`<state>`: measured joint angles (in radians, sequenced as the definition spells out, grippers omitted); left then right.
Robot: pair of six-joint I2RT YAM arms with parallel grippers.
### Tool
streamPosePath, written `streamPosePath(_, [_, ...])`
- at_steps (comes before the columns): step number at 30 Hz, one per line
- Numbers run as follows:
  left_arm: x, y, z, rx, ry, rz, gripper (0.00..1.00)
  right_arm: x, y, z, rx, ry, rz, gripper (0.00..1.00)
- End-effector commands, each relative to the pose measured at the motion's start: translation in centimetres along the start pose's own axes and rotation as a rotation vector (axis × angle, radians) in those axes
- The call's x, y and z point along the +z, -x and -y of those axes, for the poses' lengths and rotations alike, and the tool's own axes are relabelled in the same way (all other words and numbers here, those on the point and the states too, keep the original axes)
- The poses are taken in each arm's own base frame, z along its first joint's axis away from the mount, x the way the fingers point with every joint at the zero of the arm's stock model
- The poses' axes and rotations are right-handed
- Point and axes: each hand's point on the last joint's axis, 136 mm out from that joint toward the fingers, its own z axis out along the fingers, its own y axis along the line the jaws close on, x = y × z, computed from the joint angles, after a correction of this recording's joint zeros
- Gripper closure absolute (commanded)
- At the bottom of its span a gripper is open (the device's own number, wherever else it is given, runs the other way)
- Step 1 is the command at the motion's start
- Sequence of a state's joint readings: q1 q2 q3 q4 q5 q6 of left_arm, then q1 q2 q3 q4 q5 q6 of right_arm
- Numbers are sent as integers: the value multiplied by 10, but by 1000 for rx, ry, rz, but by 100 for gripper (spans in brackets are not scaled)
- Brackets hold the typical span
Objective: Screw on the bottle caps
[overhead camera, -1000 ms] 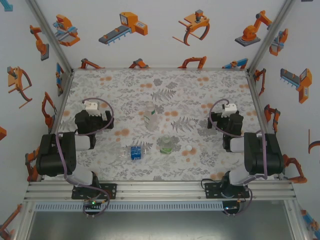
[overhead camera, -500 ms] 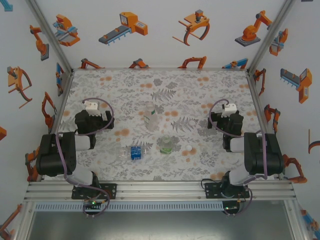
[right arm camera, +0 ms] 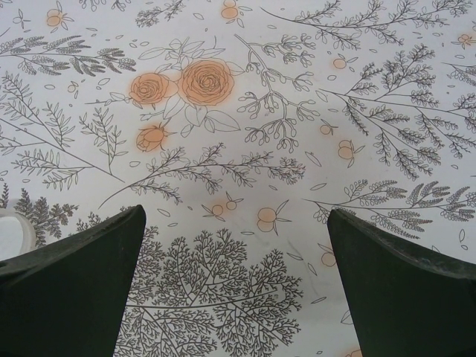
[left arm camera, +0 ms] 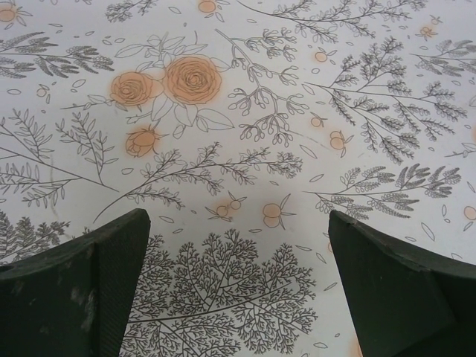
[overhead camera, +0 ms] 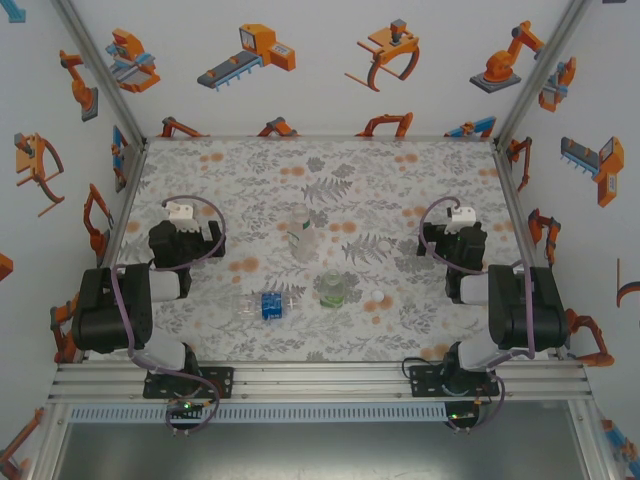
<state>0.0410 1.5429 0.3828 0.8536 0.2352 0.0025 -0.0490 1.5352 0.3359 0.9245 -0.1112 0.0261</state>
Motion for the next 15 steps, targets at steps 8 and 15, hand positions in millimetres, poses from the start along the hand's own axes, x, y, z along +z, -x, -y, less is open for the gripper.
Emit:
streamPosePath(8, [-1,10,-9,-23,53,34,3,2,10,5,5,-21,20,1])
streamPosePath(15, [-14,25,-13,-48,96,12,3,-13,31,3,-2,-17,41,2])
